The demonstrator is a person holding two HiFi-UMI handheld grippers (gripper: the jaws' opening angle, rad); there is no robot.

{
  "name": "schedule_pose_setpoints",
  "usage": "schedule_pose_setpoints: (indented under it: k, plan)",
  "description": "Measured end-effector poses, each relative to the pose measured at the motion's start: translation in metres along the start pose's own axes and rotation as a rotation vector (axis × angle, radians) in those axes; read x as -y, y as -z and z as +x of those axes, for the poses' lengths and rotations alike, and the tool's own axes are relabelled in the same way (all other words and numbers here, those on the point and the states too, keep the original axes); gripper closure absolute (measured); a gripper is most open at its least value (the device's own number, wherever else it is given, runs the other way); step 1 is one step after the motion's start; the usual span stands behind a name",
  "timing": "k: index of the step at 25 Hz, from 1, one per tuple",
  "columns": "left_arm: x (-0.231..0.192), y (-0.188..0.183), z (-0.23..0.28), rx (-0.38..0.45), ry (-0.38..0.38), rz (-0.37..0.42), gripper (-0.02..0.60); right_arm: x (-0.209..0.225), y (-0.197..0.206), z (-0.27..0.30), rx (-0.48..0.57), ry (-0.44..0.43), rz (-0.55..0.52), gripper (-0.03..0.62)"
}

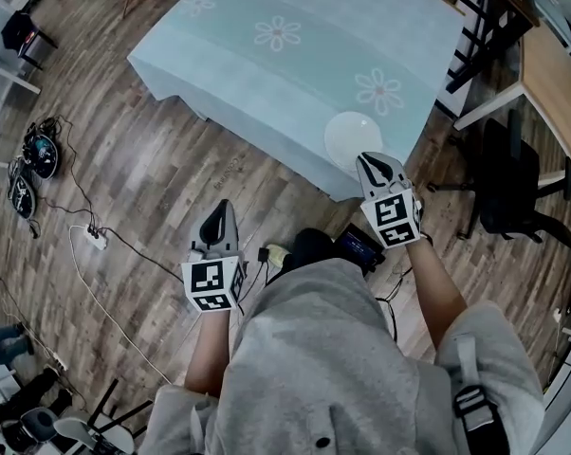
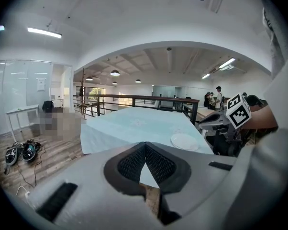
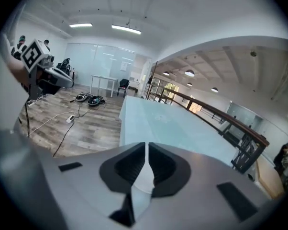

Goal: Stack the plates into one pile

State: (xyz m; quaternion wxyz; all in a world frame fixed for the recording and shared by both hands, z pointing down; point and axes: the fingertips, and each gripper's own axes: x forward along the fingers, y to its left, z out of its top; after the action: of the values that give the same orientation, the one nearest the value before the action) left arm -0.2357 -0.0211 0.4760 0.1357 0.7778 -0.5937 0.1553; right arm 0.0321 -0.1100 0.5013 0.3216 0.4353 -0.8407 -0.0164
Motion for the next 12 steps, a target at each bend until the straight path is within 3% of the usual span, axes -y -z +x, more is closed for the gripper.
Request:
schedule_pose_setpoints:
  k: [6,12]
  plan:
    - [0.041,-0.029,-0.018,0.075,0.005,0.008,0.561,0.035,-0.04,-0.063,0.173,0.022,0.099,0.554]
    - [0.112,-0.054,-0.045,0.13,-0.002,-0.005,0.561,0.061,-0.018,-0.132,0.249,0.014,0.271,0.554]
